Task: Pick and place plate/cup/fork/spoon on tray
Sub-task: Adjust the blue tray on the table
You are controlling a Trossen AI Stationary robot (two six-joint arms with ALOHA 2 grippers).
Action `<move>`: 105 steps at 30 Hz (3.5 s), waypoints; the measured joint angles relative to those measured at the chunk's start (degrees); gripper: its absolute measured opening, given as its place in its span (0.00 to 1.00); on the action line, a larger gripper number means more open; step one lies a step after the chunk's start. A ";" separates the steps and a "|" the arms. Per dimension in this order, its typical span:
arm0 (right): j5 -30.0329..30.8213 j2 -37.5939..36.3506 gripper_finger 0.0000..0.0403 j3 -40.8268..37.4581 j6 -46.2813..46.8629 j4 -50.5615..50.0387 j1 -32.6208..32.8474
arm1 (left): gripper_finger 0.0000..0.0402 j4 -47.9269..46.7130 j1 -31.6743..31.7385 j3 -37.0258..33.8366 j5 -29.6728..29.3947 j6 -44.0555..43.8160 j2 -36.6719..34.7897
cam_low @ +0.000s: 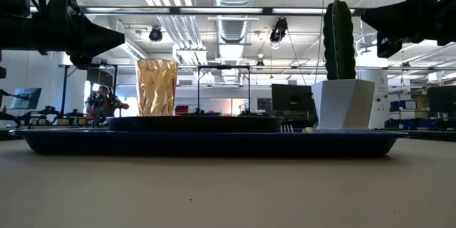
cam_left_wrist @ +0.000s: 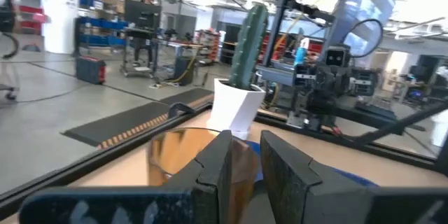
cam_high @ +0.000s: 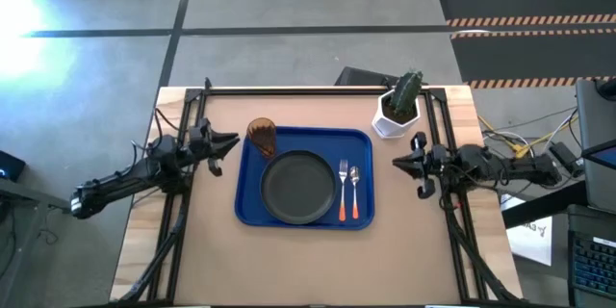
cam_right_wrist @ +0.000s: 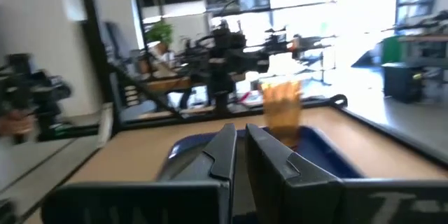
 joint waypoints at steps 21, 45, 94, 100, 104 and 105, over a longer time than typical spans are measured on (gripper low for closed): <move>-11.16 1.25 0.06 -0.02 5.90 -1.79 -9.15 | 0.14 -0.04 -2.76 0.00 14.00 -12.12 4.27; -11.03 3.45 0.06 0.09 14.42 3.54 -9.13 | 0.14 10.11 -6.41 0.00 4.87 -7.48 9.63; 0.98 48.52 0.19 58.43 7.71 -22.57 -9.15 | 0.14 5.89 -6.43 32.94 12.91 -10.37 13.64; 8.73 60.08 0.32 69.64 4.07 -34.00 -9.14 | 0.14 5.89 -6.43 32.94 12.92 -10.39 13.52; 9.91 68.04 0.31 76.34 1.11 -37.11 -10.07 | 0.14 5.48 -6.43 32.92 12.96 -10.39 13.62; 10.03 70.20 0.30 77.84 0.09 -37.84 -10.18 | 0.14 5.26 -6.43 32.92 13.06 -10.39 13.60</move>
